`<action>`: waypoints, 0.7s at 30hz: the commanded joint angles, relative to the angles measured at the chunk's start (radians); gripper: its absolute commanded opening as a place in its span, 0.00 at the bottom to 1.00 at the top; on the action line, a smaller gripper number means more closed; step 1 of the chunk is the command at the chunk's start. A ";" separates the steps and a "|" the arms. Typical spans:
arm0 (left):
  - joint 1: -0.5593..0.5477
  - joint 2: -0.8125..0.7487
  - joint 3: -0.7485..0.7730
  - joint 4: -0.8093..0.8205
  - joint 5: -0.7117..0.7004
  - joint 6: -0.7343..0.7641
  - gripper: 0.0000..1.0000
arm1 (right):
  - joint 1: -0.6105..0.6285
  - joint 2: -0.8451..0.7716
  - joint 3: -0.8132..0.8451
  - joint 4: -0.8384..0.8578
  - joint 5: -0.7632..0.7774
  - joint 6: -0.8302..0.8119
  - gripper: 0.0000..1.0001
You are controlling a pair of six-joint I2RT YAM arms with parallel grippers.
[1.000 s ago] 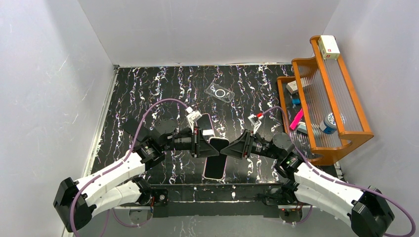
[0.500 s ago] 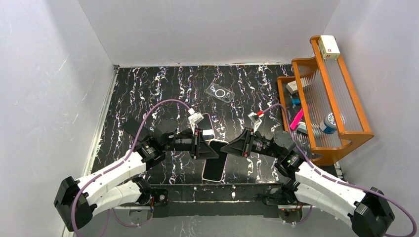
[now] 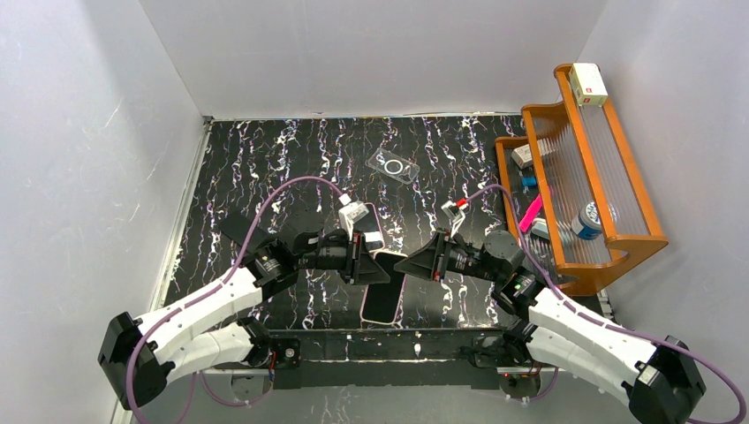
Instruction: Put the phone into the phone case
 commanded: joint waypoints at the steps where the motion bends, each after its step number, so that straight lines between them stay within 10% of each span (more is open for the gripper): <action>1: 0.007 0.006 0.030 -0.092 -0.145 0.022 0.00 | -0.005 -0.003 0.062 -0.046 0.069 0.021 0.41; 8: 0.023 -0.001 0.072 -0.205 -0.294 0.023 0.00 | -0.004 -0.033 0.043 -0.104 0.110 0.010 0.98; 21: 0.444 0.203 0.158 -0.238 -0.207 0.059 0.00 | -0.003 0.020 0.168 -0.388 0.136 -0.042 0.99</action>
